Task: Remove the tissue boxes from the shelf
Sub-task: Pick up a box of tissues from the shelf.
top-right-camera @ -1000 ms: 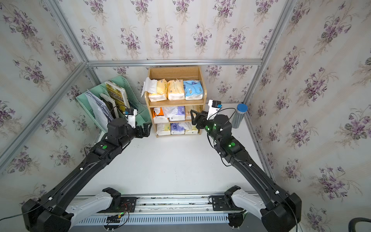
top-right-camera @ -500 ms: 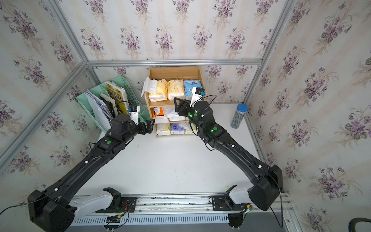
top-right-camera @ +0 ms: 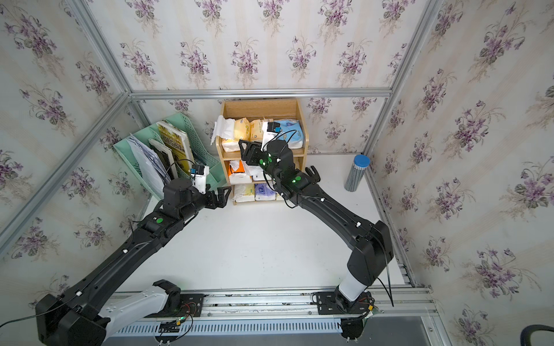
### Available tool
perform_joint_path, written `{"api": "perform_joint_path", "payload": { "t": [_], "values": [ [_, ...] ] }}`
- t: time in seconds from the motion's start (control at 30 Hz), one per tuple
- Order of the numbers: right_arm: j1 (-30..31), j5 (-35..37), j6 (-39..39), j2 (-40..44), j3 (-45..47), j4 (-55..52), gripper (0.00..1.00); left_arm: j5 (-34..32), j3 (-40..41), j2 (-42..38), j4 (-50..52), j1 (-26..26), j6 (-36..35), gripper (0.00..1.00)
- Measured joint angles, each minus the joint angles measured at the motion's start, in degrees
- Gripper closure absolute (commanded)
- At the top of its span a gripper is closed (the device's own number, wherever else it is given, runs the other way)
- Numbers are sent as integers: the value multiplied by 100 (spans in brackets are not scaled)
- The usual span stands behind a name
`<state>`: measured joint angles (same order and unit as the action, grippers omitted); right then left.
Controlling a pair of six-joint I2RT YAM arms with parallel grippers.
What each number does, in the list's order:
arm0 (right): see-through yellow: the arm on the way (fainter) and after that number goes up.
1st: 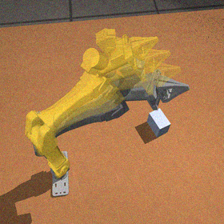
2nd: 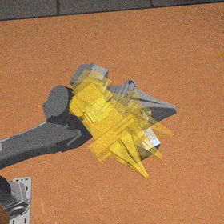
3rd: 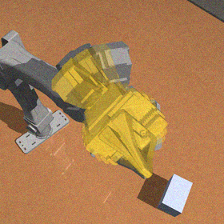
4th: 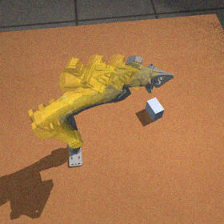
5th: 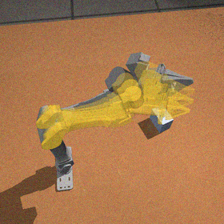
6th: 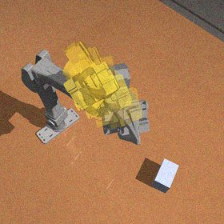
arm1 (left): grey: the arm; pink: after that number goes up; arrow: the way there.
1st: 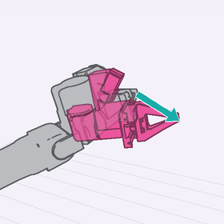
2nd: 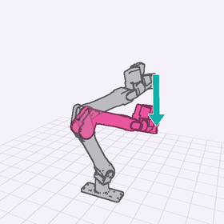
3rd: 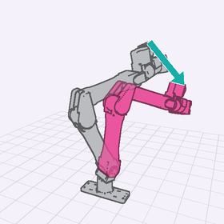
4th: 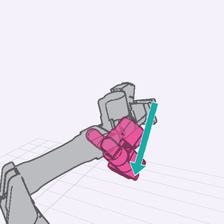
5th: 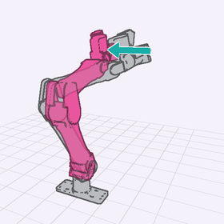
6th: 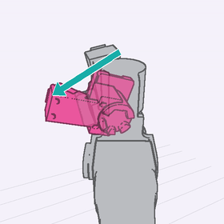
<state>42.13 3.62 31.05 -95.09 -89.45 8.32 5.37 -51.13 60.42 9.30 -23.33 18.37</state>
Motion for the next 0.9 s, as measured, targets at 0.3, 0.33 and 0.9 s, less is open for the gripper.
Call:
{"api": "perform_joint_path", "payload": {
  "t": [0.3,0.33,0.9],
  "values": [
    [-4,66,-105,-793,-752,-90,35,122,140,-361,146,0,-2,1],
    [-4,81,-107,-892,-828,-120,35,129,157,-398,192,0,-2,1],
    [4,295,-170,-1246,-1069,33,74,247,304,-782,557,-2,-22,1]
  ]
}}
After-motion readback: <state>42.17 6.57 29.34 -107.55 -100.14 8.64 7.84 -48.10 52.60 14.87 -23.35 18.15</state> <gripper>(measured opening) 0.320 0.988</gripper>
